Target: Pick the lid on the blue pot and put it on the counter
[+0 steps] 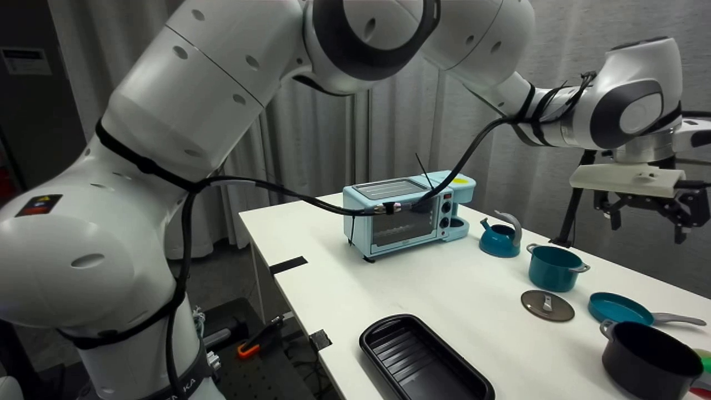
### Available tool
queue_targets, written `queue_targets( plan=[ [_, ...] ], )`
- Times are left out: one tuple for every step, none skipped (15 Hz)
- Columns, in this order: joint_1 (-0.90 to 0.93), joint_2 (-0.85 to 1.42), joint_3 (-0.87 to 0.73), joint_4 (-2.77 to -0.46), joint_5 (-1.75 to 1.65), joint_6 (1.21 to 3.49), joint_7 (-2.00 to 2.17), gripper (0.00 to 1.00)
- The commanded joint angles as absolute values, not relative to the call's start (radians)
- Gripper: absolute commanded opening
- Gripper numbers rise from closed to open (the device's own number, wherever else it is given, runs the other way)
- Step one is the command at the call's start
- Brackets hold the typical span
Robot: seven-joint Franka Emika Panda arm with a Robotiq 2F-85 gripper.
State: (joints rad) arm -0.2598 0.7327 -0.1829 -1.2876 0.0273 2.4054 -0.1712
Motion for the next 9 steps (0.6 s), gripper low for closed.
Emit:
queue_targets(
  plan=[
    [-0.303, 0.623, -0.131, -1.389, 0.039, 2.355, -0.227, 1.0],
    [-0.31, 0.606, -0.126, -1.402, 0.043, 2.347, -0.234, 1.0],
    [-0.317, 0.588, -0.119, -1.415, 0.047, 2.331, -0.247, 1.0],
    [-0.322, 0.574, -0.115, -1.428, 0.048, 2.324, -0.257, 1.0],
    [-0.327, 0.557, -0.112, -1.446, 0.05, 2.324, -0.265, 1.0],
    [-0.332, 0.54, -0.108, -1.465, 0.051, 2.327, -0.275, 1.0],
    [-0.336, 0.524, -0.108, -1.483, 0.053, 2.331, -0.281, 1.0],
    [-0.315, 0.591, -0.129, -1.406, 0.026, 2.334, -0.233, 1.0],
    [-0.317, 0.577, -0.129, -1.421, 0.026, 2.334, -0.238, 1.0]
  ],
)
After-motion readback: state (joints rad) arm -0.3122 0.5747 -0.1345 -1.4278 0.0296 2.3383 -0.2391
